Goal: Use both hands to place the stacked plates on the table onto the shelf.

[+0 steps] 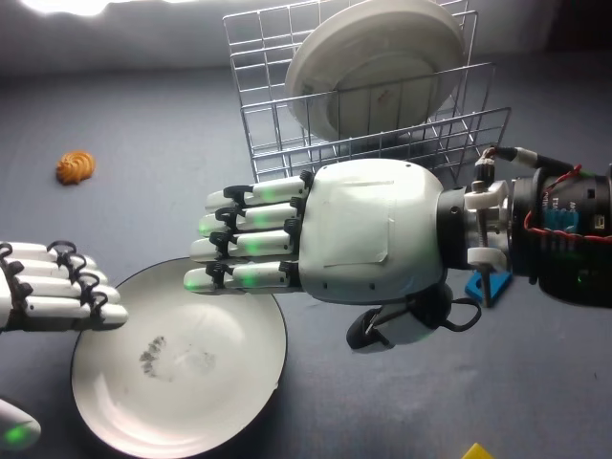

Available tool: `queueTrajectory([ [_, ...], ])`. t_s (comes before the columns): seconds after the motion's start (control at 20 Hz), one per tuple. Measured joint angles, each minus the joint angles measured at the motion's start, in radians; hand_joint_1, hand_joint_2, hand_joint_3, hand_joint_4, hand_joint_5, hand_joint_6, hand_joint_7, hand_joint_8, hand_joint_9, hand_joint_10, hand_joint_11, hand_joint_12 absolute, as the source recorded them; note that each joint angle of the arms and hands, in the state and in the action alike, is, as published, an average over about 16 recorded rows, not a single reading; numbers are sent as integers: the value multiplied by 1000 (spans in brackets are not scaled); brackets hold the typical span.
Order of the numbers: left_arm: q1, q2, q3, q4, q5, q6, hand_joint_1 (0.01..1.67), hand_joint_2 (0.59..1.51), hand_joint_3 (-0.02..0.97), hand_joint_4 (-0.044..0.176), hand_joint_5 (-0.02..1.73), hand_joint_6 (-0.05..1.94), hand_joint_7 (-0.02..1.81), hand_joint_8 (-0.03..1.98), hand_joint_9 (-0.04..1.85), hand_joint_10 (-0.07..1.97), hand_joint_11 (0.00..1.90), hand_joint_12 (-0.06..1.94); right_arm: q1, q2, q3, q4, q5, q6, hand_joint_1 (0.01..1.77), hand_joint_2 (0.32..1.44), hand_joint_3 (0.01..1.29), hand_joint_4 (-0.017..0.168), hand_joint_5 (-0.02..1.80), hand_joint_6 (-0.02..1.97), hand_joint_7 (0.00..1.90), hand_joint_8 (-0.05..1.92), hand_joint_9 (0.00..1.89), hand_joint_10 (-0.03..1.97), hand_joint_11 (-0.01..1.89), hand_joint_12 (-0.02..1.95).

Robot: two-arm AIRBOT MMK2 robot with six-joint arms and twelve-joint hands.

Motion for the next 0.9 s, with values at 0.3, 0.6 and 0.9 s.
queueTrajectory([
  [0.3, -8, -2, 37, -9, -94, 44, 17, 1136, 16, -3, 103, 10, 105, 11, 92, 10, 19, 151, 0, 0, 0, 0, 0, 0, 1088, 919, 16, 6, 17, 25, 14, 14, 13, 4, 20, -7],
  [0.6, 7, -14, 72, -8, -182, 121, 16, 1143, 16, -2, 107, 9, 110, 14, 93, 8, 21, 149, 0, 0, 0, 0, 0, 0, 1101, 917, 16, 6, 17, 25, 14, 14, 13, 4, 20, -7],
  [0.9, 34, -30, 89, 6, -230, 198, 15, 1148, 15, -1, 96, 9, 86, 14, 75, 9, 22, 94, 0, 0, 0, 0, 0, 0, 1097, 920, 16, 6, 17, 25, 13, 14, 15, 4, 20, -6],
])
